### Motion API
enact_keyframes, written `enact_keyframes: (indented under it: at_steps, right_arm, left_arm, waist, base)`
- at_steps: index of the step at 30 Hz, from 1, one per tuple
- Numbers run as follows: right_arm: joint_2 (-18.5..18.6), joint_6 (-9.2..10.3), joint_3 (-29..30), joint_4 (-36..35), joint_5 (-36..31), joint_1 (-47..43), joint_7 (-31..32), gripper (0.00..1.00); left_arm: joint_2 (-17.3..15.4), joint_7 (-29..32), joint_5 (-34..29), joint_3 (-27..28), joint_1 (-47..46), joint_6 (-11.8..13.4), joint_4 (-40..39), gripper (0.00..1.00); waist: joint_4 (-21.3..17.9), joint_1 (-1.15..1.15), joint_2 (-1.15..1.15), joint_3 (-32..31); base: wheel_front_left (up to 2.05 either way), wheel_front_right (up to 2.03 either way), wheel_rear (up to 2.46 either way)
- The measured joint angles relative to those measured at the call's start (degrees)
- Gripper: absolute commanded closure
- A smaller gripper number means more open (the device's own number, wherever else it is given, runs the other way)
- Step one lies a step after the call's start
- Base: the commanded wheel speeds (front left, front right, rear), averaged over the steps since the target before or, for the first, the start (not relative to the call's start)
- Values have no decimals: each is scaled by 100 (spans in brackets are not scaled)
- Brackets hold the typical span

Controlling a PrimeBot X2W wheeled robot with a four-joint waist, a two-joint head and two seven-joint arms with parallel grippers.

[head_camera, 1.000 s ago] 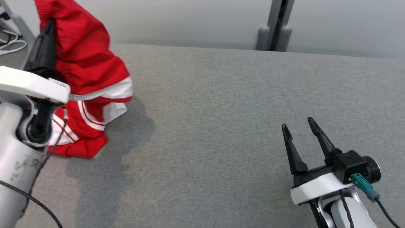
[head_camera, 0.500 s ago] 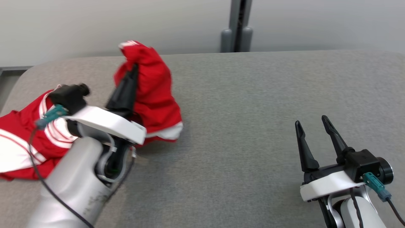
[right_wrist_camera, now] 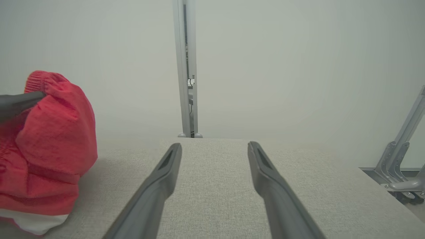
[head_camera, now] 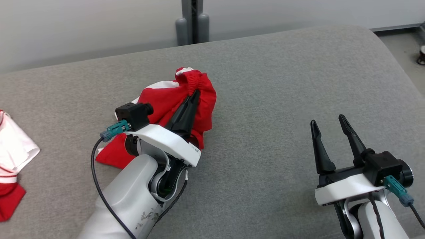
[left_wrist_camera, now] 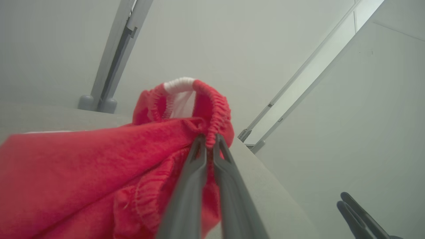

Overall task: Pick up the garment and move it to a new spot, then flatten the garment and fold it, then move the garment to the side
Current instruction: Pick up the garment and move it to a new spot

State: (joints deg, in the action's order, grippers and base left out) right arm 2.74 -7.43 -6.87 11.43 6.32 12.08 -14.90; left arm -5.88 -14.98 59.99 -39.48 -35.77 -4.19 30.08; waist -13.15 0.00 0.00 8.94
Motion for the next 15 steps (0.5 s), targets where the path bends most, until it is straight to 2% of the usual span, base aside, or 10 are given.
enact_keyframes:
  at_steps: [9, 15]
  right_arm:
    - [1, 0, -79, -42, 161, 117, 0, 0]
    - [1, 0, -143, -56, 281, 194, 0, 0]
  left_arm:
    - [301, -1, 156, -283, -444, -124, 535, 100]
    - [308, -15, 254, -765, -652, 23, 905, 100]
  waist:
    - [-599, 0, 0, 301]
    - [-846, 0, 0, 505]
  base:
    - [0, 0, 0]
    - [0, 0, 0]
